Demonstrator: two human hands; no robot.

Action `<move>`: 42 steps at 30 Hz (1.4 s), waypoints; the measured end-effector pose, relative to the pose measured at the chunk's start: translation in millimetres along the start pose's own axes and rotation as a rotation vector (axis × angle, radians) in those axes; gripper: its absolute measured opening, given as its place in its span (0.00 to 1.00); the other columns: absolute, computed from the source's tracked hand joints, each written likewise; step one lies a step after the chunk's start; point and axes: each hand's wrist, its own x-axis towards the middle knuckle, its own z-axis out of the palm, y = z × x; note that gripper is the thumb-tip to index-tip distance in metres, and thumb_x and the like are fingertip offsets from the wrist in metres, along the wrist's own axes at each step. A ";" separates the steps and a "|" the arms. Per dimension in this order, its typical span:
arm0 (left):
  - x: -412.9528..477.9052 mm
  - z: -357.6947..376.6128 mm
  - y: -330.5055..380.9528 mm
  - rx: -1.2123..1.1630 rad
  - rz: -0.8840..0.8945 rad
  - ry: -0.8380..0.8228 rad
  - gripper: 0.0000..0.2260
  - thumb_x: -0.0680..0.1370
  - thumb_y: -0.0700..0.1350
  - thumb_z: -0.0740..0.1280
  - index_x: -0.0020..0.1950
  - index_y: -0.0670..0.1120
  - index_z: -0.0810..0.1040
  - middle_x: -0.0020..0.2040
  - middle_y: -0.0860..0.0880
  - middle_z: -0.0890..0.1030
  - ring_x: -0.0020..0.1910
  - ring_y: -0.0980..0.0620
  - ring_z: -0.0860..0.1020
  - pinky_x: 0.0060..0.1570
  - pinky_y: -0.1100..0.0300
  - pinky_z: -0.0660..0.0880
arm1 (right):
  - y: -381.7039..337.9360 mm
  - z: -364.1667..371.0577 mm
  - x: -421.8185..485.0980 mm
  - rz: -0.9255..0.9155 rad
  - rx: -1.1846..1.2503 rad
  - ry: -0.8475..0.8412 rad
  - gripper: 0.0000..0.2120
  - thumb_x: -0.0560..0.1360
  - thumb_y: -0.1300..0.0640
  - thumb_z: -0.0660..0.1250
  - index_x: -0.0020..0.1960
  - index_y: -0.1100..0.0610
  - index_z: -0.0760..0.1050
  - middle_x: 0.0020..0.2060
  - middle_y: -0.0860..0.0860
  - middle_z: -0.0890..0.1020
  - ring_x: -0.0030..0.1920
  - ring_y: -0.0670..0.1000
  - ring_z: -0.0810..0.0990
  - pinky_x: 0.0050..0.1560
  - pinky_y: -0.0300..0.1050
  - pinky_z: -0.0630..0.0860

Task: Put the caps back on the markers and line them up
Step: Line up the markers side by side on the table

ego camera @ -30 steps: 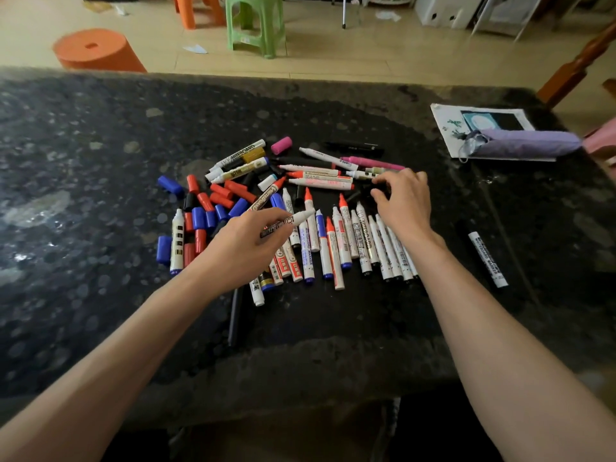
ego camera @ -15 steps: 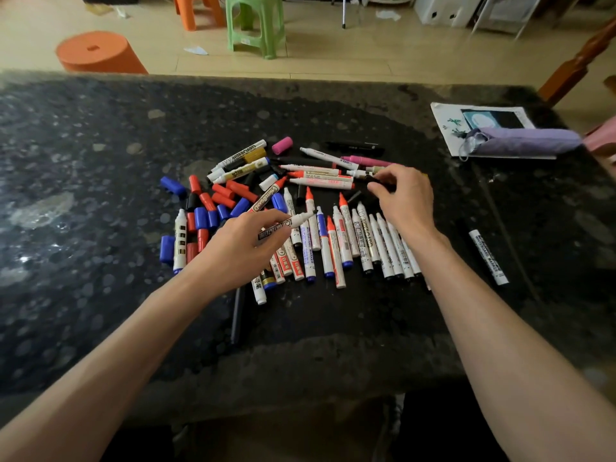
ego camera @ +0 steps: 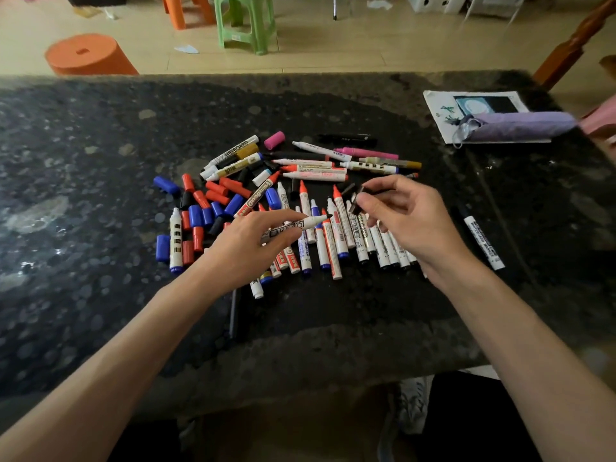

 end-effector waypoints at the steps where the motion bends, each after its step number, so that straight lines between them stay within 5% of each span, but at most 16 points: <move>1: 0.1 0.8 0.4 0.002 0.001 -0.004 0.15 0.83 0.56 0.62 0.68 0.59 0.78 0.51 0.56 0.83 0.42 0.57 0.80 0.45 0.56 0.79 | 0.0 -2.8 -1.5 0.036 0.030 -0.010 0.09 0.77 0.57 0.76 0.56 0.55 0.82 0.44 0.51 0.88 0.42 0.48 0.87 0.43 0.40 0.78; 5: 0.9 3.5 2.7 0.016 0.005 -0.011 0.15 0.83 0.55 0.62 0.70 0.58 0.77 0.52 0.59 0.81 0.48 0.63 0.79 0.47 0.68 0.73 | 0.3 -6.3 -8.3 0.072 0.010 -0.083 0.08 0.76 0.59 0.77 0.54 0.55 0.81 0.42 0.51 0.88 0.45 0.49 0.88 0.45 0.39 0.76; 11: 3.2 5.0 0.6 0.008 0.003 -0.016 0.16 0.82 0.56 0.63 0.69 0.58 0.78 0.52 0.61 0.81 0.49 0.60 0.79 0.52 0.58 0.77 | 0.0 -2.0 -11.2 0.068 -0.008 -0.147 0.10 0.76 0.60 0.77 0.55 0.57 0.81 0.42 0.51 0.89 0.45 0.49 0.88 0.42 0.32 0.77; 19: 5.9 4.9 -2.0 0.001 0.019 0.004 0.14 0.82 0.53 0.65 0.67 0.58 0.80 0.44 0.65 0.79 0.43 0.67 0.78 0.43 0.64 0.73 | 4.5 8.1 -11.6 -0.101 -0.058 -0.221 0.10 0.78 0.61 0.75 0.59 0.56 0.84 0.46 0.49 0.89 0.46 0.50 0.89 0.56 0.46 0.84; 22: 4.7 3.5 -1.3 0.021 0.058 0.054 0.12 0.83 0.52 0.65 0.65 0.58 0.81 0.42 0.63 0.81 0.41 0.63 0.78 0.41 0.56 0.75 | 4.4 10.2 -11.5 -0.141 -0.085 -0.202 0.09 0.77 0.61 0.74 0.58 0.55 0.85 0.45 0.48 0.89 0.45 0.48 0.88 0.53 0.42 0.84; 25: 2.0 3.7 -0.8 0.049 0.046 0.089 0.12 0.83 0.51 0.65 0.65 0.57 0.82 0.54 0.57 0.84 0.50 0.54 0.81 0.50 0.43 0.79 | 6.8 17.1 -14.7 -0.188 -0.137 -0.170 0.09 0.78 0.61 0.74 0.57 0.53 0.85 0.44 0.47 0.88 0.45 0.45 0.88 0.50 0.40 0.83; 29: -1.7 6.7 1.5 0.099 0.030 0.085 0.12 0.84 0.52 0.63 0.65 0.57 0.81 0.56 0.55 0.84 0.54 0.51 0.81 0.51 0.42 0.79 | 14.4 25.2 -20.4 -0.200 -0.170 -0.131 0.10 0.79 0.60 0.74 0.59 0.53 0.85 0.47 0.46 0.88 0.48 0.44 0.87 0.54 0.47 0.84; 35: -1.8 8.3 4.2 0.112 0.003 0.055 0.12 0.84 0.52 0.62 0.66 0.57 0.81 0.52 0.55 0.84 0.45 0.53 0.80 0.46 0.43 0.79 | 17.6 32.3 -26.6 -0.238 -0.152 -0.070 0.12 0.78 0.60 0.74 0.60 0.49 0.83 0.48 0.43 0.87 0.48 0.42 0.87 0.54 0.45 0.84; 42: 0.3 9.7 3.8 -0.003 0.045 -0.037 0.10 0.86 0.52 0.60 0.61 0.58 0.80 0.35 0.52 0.78 0.32 0.51 0.75 0.37 0.45 0.74 | 13.4 25.4 -19.1 -0.257 -0.142 -0.128 0.07 0.79 0.58 0.73 0.57 0.52 0.84 0.45 0.45 0.87 0.48 0.46 0.87 0.52 0.46 0.84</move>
